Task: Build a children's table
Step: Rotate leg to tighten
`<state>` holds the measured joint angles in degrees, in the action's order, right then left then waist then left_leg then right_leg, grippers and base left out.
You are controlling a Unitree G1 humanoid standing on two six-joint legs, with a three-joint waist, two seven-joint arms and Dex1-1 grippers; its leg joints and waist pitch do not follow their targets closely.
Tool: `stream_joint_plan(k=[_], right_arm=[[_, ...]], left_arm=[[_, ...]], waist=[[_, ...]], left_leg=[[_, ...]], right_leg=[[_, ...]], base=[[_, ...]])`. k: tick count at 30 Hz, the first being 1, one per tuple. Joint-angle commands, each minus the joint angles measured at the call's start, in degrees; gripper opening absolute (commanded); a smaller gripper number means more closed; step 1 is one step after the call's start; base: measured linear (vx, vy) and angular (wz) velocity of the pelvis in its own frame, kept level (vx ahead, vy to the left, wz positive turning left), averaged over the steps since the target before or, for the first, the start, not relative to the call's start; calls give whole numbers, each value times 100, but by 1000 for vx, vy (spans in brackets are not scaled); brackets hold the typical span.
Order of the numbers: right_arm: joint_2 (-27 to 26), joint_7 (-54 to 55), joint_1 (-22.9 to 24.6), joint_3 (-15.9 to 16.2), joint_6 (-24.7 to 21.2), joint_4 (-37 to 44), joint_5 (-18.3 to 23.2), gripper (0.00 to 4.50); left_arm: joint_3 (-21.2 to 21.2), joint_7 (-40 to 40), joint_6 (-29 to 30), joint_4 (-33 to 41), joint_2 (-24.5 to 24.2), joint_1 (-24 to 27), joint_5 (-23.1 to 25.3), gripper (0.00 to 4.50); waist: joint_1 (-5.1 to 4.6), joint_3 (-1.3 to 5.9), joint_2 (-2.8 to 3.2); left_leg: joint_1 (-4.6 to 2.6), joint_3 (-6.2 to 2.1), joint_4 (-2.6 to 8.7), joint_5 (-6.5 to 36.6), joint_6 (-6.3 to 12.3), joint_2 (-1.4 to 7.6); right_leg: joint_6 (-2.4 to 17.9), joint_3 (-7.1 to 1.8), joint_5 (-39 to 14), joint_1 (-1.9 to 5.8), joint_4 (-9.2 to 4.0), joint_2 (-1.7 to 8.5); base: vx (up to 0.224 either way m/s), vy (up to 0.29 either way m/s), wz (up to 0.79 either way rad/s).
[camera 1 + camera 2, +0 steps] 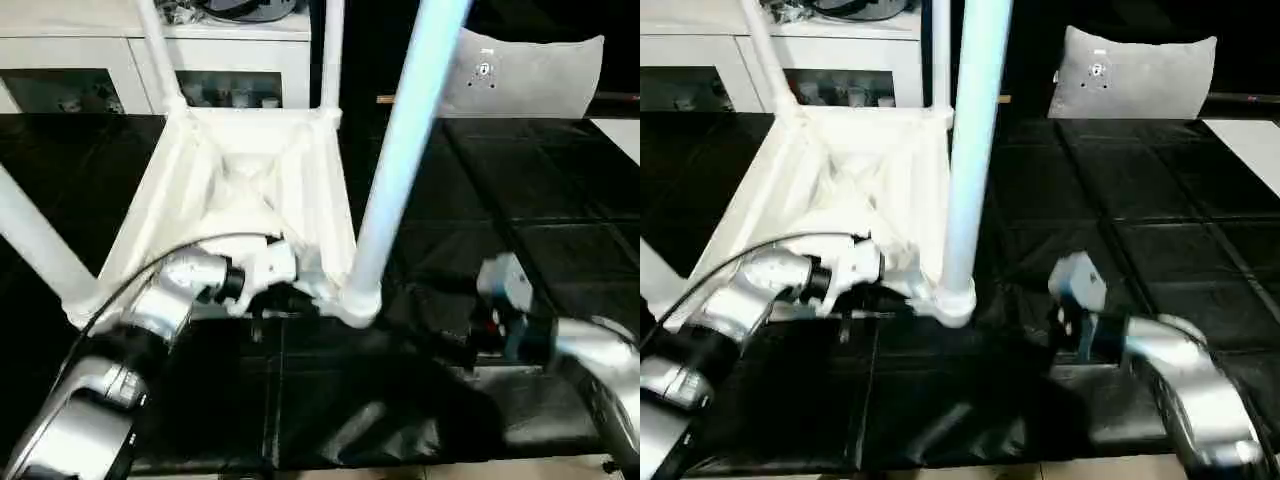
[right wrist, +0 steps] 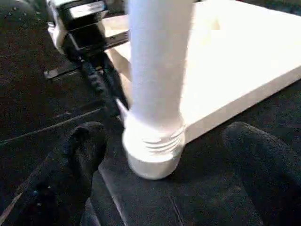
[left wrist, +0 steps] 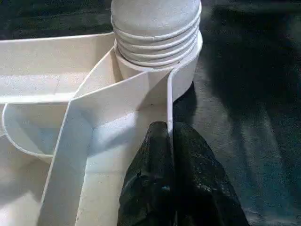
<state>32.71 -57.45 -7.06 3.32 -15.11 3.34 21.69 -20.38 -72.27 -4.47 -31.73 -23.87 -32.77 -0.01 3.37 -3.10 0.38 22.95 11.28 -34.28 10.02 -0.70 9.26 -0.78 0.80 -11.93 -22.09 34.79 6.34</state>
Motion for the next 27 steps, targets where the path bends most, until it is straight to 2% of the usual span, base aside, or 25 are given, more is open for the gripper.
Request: stream_joint_plan(k=[1,2,4,5,6,7,9,12,13,16,19,27], right_arm=[[34,-246,-165,154,44,-203,-9,422],[31,-415,-269,219,30,-317,31,422],[4,-652,-426,301,2,-484,101,380],[4,-652,-426,301,2,-484,101,380],[-24,-822,-550,372,-2,-619,112,367],[-45,-1123,-727,539,20,-836,73,352],[-76,-1326,-891,664,21,-1060,30,334],[-131,-1492,-1128,789,68,-1417,-63,321],[-151,-1506,-1176,803,78,-1485,-75,296],[-194,-1646,-1293,851,49,-1664,-57,283],[-235,-1721,-1365,873,77,-1816,-71,250],[-432,-1829,-1385,808,-72,-1914,166,207]], left_arm=[[-103,-152,19,451,80,170,-184,0],[-139,-204,25,582,57,228,-193,0],[-189,-271,44,754,21,307,-193,0],[-189,-271,44,754,21,307,-193,0],[-217,-285,69,864,-2,361,-168,0],[-264,-323,100,971,-30,420,-136,0],[-306,-343,108,1011,-56,448,-79,0],[-331,-357,142,1058,-72,466,-41,0],[-336,-367,144,1059,-74,464,-38,0],[-354,-430,176,1080,-90,465,-24,0],[-372,-453,187,1082,-100,457,-18,0],[-415,-498,211,1015,-109,403,-29,0]], waist=[[9,368,-78],[5,371,-93],[28,367,-76],[34,373,-73],[38,377,-93],[30,370,-113],[33,366,-93],[38,375,-105],[41,374,-92],[52,388,-89],[56,398,-85],[55,398,-73]], left_leg=[[-189,-134,457,1284,367,383],[-192,-133,454,1244,382,388],[-199,-123,448,1211,404,385],[-198,-125,445,1216,399,383],[-197,-123,445,1205,394,383],[-190,-120,447,1225,394,382],[-194,-121,446,1249,373,386],[-198,-111,434,1200,349,384],[-188,-111,435,1158,346,376],[-192,-104,423,1113,345,372],[-192,-99,412,1033,384,370],[-196,-101,423,1122,330,374]], right_leg=[[1430,-95,-557,148,-352,226],[1445,-89,-514,147,-346,220],[1455,-92,-507,139,-343,215],[1464,-87,-512,142,-334,215],[1450,-84,-532,143,-325,212],[1443,-83,-596,142,-333,211],[1456,-81,-671,128,-331,212],[1470,-88,-628,128,-318,208],[1485,-82,-601,134,-317,208],[1493,-81,-495,140,-304,201],[1546,-74,-343,144,-285,194],[1572,-70,-413,145,-286,189]], base=[[0,0,0],[0,0,0],[0,0,0],[0,0,0],[0,0,0],[0,0,0],[0,0,0],[0,0,0],[0,0,0],[0,0,0],[0,0,0],[0,0,0]])
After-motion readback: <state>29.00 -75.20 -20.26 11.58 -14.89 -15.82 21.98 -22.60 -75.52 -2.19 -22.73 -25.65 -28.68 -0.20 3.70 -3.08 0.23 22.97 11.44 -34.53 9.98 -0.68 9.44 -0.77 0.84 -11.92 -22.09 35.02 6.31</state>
